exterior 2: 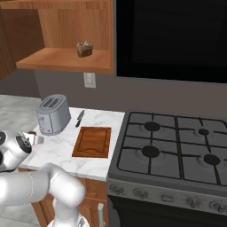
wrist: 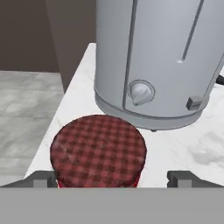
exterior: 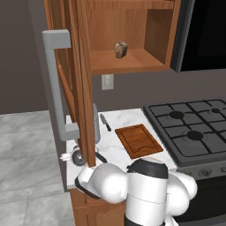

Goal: Pick the bread, place it on the cutting board, pick the jam, place it on the counter, and close the cabinet.

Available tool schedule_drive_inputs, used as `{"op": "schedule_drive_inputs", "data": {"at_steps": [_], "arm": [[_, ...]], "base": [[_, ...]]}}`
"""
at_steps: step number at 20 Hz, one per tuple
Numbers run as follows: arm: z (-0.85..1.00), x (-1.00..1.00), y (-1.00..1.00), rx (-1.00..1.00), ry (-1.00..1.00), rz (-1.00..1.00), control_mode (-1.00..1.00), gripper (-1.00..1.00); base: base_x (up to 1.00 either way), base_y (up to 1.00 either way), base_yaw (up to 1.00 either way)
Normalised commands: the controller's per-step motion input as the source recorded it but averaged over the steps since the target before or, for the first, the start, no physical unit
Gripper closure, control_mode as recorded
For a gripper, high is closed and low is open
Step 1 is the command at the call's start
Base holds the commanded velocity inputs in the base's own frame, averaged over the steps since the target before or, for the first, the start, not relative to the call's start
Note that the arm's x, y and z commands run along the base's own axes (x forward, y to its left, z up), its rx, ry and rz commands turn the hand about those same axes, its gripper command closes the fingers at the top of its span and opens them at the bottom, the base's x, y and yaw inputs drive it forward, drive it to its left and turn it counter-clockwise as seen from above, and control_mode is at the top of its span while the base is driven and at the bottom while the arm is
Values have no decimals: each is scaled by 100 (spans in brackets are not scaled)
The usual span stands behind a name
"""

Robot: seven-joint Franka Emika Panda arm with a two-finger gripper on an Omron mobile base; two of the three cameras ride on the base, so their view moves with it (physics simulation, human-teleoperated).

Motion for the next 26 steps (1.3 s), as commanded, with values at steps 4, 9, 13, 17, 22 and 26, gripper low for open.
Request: {"op": "schedule_drive_inputs", "data": {"at_steps": [4,9,13,17,22,26], "arm": [[0,-29,-6,0,-3,0,-100,-100],[1,-9,0,0,-5,0,-100,-100],[10,-3,0,0,-3,0,-100,-100],[16,-5,-9,2,0,0,-100,-100],[13,-11,-24,3,0,0,-100,-100],[8,-11,-35,3,0,0,-100,-100]], "base": [[0,0,0],[0,0,0],[0,0,0],[0,0,0],[0,0,0],[0,0,0]]}}
